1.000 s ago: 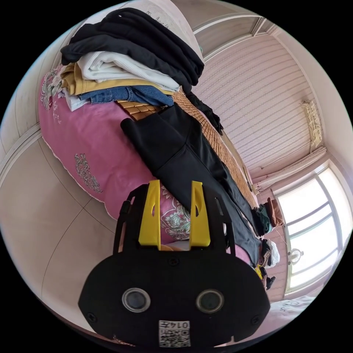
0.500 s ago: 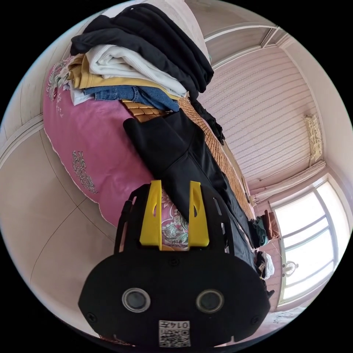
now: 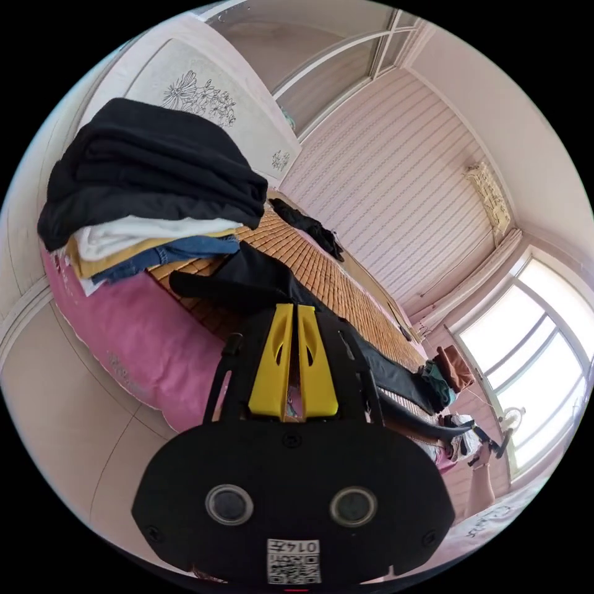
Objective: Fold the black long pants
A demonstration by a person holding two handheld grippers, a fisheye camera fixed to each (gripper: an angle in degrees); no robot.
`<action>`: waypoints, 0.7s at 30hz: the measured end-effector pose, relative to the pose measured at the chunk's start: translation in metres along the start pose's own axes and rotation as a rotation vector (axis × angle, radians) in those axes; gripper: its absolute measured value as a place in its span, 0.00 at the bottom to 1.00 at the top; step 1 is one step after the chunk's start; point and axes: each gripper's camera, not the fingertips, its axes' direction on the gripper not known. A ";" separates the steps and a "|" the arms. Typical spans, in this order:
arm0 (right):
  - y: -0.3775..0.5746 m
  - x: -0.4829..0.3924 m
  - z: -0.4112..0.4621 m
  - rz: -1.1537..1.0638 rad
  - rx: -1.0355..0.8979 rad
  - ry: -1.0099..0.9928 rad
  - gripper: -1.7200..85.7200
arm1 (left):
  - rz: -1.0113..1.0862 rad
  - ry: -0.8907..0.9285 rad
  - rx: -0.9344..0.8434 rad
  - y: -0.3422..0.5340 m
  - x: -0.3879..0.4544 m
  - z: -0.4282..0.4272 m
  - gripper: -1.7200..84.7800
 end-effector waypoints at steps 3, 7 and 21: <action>-0.051 -0.033 0.026 -0.126 -0.018 0.097 0.03 | 0.065 -0.039 0.001 -0.036 0.024 0.024 0.01; -0.112 -0.066 0.082 -0.233 -0.086 0.179 0.03 | 0.133 -0.095 -0.003 -0.077 0.050 0.064 0.01; -0.151 -0.041 0.210 -0.002 -0.139 0.055 0.15 | 0.173 -0.150 -0.115 -0.107 0.046 0.181 0.13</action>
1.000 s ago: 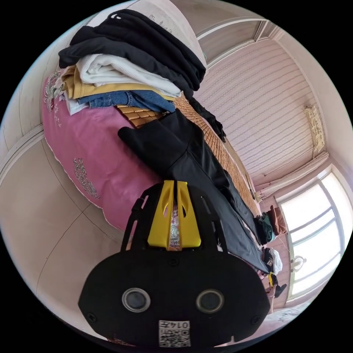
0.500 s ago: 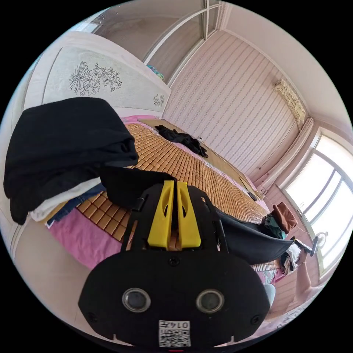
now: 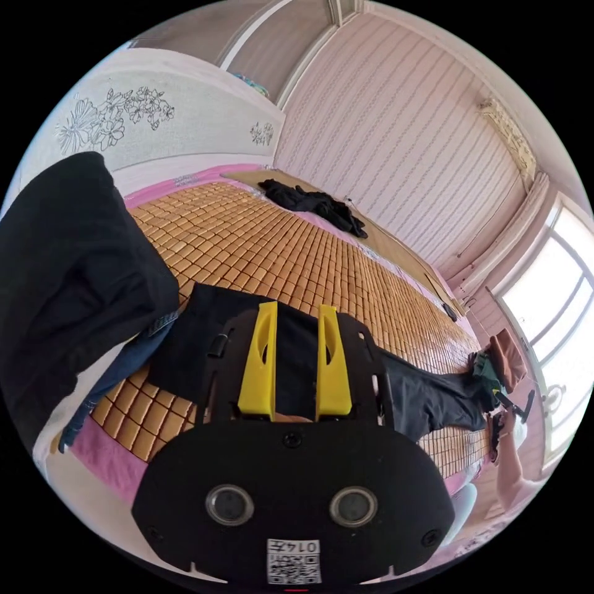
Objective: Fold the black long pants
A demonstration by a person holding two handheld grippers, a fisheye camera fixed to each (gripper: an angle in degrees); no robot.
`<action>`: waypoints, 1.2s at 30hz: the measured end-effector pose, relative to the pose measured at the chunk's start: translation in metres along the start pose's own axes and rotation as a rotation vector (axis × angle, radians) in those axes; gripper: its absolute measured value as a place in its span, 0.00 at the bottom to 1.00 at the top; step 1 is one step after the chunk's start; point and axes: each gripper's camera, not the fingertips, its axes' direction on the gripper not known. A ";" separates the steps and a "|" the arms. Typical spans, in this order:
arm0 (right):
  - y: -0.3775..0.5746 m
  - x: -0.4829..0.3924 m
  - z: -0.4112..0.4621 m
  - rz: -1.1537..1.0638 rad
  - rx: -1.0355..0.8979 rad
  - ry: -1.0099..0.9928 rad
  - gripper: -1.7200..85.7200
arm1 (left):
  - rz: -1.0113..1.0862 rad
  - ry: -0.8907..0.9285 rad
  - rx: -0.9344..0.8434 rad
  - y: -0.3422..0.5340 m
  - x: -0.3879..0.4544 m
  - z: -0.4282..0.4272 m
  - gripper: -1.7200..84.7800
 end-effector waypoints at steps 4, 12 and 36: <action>0.060 0.050 -0.025 0.169 0.091 -0.206 0.15 | -0.033 0.002 0.045 0.047 -0.016 -0.026 0.12; 0.105 0.088 0.009 0.290 -0.029 -0.293 0.18 | -0.282 0.156 -0.101 0.090 -0.057 0.026 0.18; 0.149 0.186 -0.045 0.247 -0.085 -0.453 0.02 | -0.116 0.030 -0.151 0.107 -0.085 -0.035 0.01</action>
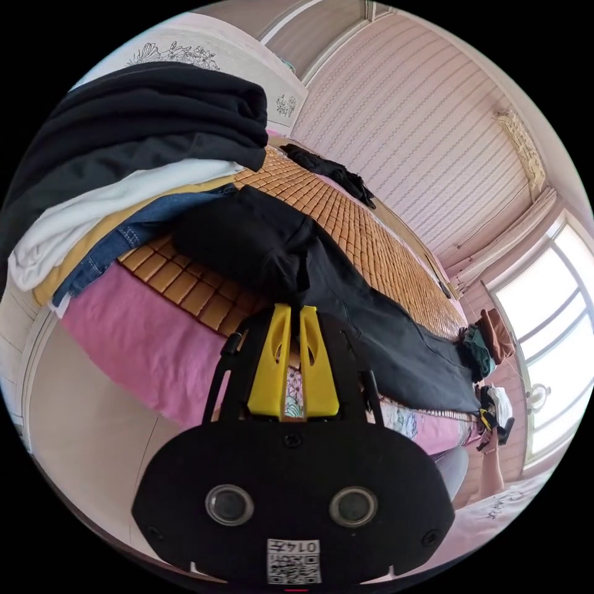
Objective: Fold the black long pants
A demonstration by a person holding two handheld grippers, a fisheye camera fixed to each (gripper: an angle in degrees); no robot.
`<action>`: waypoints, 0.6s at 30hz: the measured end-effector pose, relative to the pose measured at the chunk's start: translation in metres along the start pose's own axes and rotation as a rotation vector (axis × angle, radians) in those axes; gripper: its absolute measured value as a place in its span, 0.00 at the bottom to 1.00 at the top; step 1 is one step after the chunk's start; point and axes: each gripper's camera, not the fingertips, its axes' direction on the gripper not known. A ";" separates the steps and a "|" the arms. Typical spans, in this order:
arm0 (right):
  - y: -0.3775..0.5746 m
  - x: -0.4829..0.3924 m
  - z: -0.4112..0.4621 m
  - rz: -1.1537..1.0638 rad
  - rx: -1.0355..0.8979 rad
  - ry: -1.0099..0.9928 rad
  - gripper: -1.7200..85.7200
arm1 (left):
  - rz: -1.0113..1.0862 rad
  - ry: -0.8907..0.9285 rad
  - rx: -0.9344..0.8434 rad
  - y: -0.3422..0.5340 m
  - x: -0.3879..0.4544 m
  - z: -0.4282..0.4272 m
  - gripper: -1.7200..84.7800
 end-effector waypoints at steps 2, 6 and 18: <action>-0.003 -0.005 0.005 -0.033 -0.028 0.032 0.02 | -0.045 0.027 0.008 0.004 -0.012 -0.002 0.01; -0.052 -0.046 0.007 -0.135 0.028 0.030 0.02 | -0.109 0.061 0.014 0.004 -0.024 -0.001 0.01; -0.173 -0.119 -0.019 -0.228 0.225 -0.117 0.02 | -0.079 0.093 0.035 0.003 -0.027 -0.013 0.01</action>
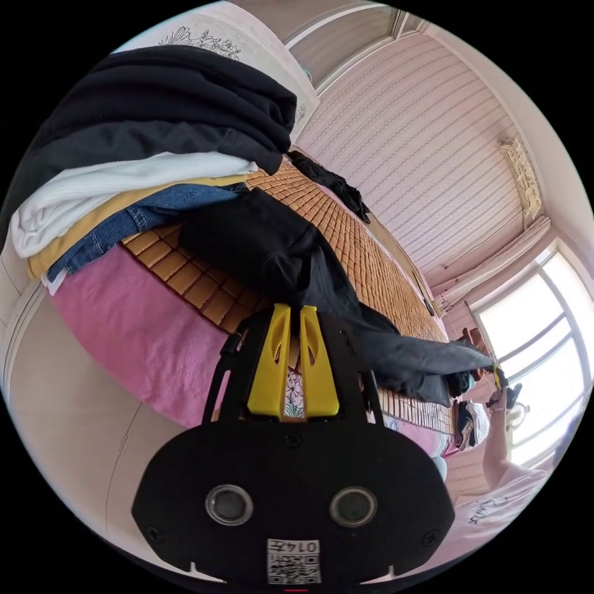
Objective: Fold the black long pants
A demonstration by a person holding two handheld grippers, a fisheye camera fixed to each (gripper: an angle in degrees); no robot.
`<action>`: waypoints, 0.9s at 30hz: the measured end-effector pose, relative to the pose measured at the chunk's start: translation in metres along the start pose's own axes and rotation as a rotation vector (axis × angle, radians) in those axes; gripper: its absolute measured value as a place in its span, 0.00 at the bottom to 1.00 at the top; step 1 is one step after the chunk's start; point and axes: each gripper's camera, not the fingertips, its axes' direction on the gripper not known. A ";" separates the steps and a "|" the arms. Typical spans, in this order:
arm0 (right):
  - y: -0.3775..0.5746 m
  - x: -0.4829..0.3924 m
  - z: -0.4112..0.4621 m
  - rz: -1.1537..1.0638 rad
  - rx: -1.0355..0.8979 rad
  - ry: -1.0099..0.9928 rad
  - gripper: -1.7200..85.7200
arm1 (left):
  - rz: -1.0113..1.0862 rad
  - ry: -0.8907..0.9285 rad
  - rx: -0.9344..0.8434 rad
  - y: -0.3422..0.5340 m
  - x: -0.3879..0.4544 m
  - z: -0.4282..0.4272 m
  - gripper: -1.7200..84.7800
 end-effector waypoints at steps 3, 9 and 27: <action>0.047 0.053 0.017 0.136 -0.159 0.063 0.03 | -0.029 0.023 -0.004 0.005 -0.009 0.003 0.01; 0.113 0.097 0.043 0.251 -0.283 0.172 0.08 | -0.027 0.001 -0.019 0.010 -0.007 0.005 0.02; 0.139 0.087 0.039 0.203 -0.352 0.084 0.03 | -0.068 0.045 0.002 0.045 0.017 0.014 0.02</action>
